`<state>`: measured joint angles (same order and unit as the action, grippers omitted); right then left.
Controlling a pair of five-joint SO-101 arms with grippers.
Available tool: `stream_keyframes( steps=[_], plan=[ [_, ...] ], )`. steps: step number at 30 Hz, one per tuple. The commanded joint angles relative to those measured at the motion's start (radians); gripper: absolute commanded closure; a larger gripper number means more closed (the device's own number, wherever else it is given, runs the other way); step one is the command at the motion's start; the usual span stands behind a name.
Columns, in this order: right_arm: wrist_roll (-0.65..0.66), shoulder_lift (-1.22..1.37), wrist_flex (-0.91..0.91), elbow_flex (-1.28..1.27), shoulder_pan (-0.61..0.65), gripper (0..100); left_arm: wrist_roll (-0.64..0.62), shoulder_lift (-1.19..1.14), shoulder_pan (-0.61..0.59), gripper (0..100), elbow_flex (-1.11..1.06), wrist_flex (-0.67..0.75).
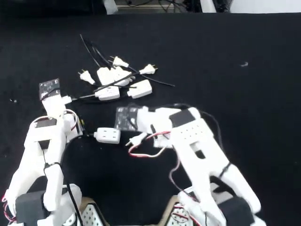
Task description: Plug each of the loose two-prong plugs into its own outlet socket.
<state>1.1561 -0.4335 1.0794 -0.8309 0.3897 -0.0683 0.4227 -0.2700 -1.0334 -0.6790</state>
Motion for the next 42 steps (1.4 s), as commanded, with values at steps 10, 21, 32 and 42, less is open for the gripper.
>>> stream_keyframes(
  steps=[10,21,32,42],
  plan=[
    [0.083,0.395,-0.094,0.209,0.092,71.4,-0.017,0.025,-0.01,81,0.007,0.014],
    [-0.041,0.326,-0.074,0.249,-0.02,98.5,-0.017,0.025,-0.01,81,0.007,0.015],
    [-0.393,-0.211,0.086,-0.061,-0.143,98.8,-0.015,0.025,-0.01,81,0.007,0.015],
    [-0.316,-0.219,-0.02,-0.308,-0.077,94.1,-0.009,0.023,-0.01,81,0.002,0.015]
  ],
)
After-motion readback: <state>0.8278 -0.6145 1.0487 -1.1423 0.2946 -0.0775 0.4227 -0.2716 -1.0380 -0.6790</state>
